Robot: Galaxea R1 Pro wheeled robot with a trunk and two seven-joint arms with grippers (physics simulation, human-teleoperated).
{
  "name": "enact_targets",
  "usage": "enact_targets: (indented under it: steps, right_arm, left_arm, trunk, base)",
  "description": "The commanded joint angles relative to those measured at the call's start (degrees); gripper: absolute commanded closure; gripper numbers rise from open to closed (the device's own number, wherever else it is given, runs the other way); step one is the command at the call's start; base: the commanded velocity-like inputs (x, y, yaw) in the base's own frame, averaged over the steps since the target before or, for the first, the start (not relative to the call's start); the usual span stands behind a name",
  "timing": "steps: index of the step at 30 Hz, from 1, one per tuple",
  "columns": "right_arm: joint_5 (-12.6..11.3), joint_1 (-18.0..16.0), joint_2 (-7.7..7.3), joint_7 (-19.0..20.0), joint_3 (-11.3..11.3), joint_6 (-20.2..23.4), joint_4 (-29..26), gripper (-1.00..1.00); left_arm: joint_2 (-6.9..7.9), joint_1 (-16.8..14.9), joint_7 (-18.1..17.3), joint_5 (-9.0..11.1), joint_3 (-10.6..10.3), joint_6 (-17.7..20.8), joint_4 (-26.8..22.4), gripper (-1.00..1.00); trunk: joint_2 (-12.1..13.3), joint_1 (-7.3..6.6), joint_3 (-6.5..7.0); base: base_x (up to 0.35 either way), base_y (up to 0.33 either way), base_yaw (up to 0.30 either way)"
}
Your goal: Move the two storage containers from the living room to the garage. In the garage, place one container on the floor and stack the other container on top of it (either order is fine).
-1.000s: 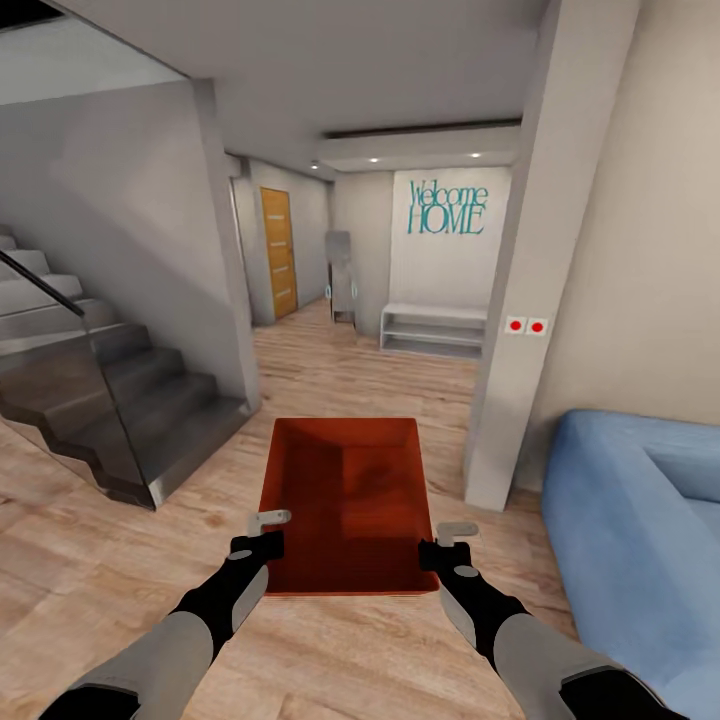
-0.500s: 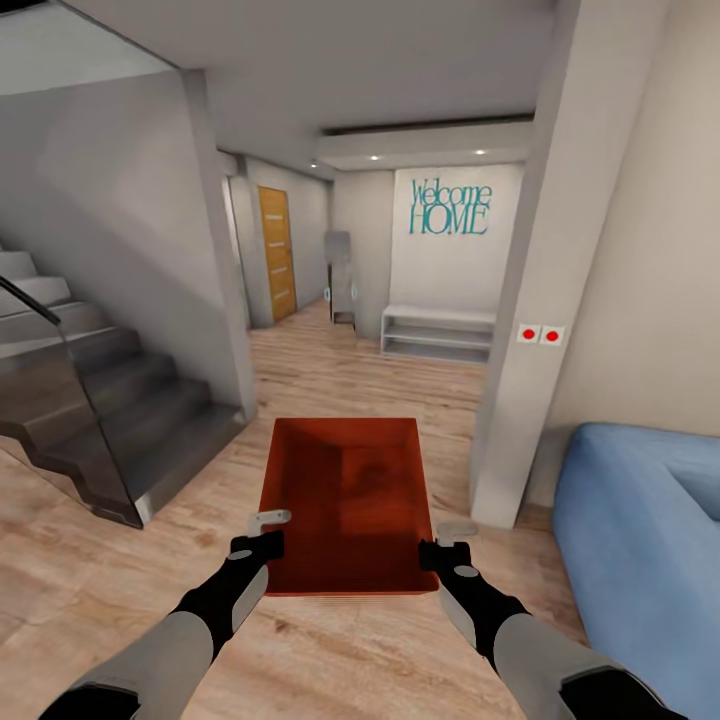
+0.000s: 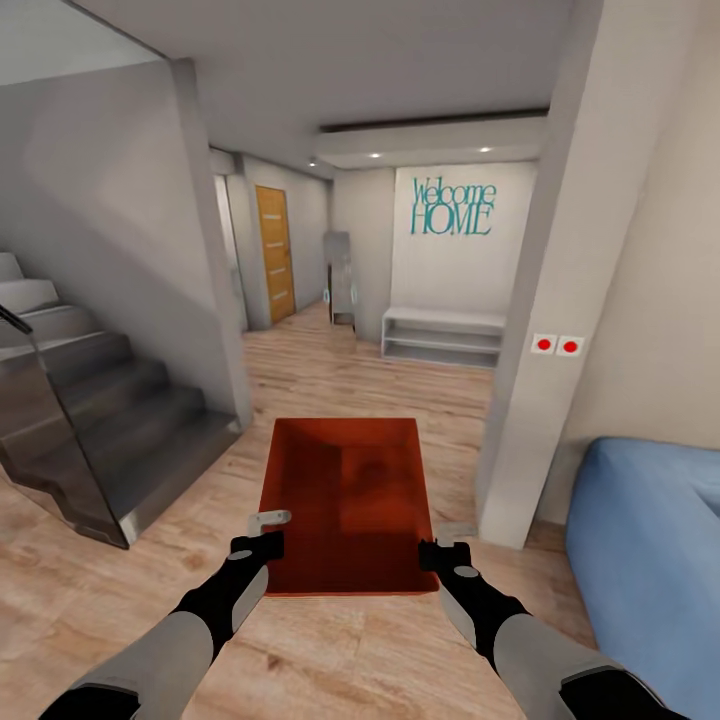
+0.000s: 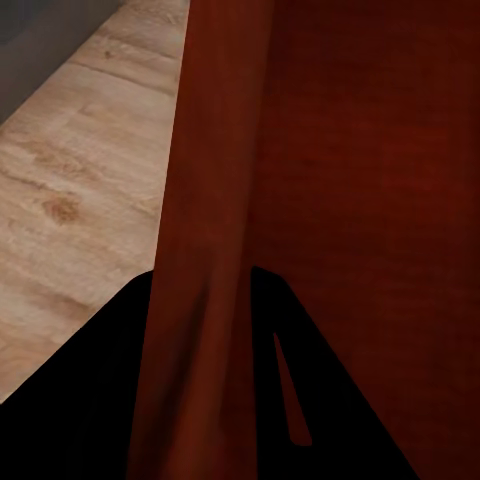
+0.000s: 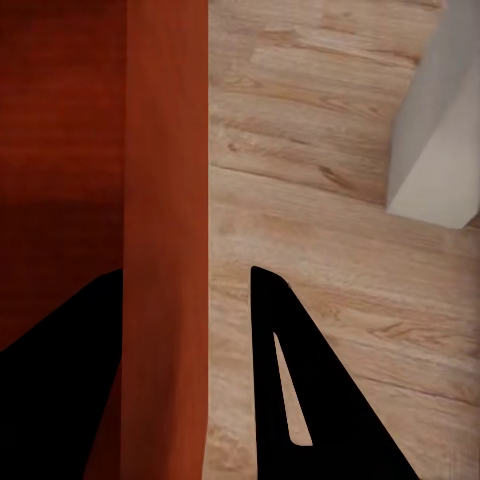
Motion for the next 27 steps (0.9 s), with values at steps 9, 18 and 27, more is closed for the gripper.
enact_targets:
  steps: [9,18,27]
  right_arm:
    - [-0.40,-0.06,0.02,-0.23,0.28,-0.05,-0.10,1.00]
    - [-0.28,-0.06,0.08,-0.19,0.33,0.12,-0.07,1.00]
    - [-0.26,-0.06,0.08,-0.17,0.33,-0.21,-0.01,1.00]
  left_arm:
    - [3.03,-0.04,2.29,0.19,0.24,0.38,-0.11,1.00]
    - [3.10,-0.04,2.29,0.27,0.24,0.38,-0.11,1.00]
    - [3.02,-0.04,2.22,0.28,0.24,0.38,-0.11,1.00]
  trunk:
    - [-0.12,0.07,-0.11]
    - [-0.12,0.07,-0.11]
    - [-0.12,0.07,-0.11]
  base:
    - [0.323,0.000,0.000]
    - [0.323,0.000,0.000]
    - [0.323,0.000,0.000]
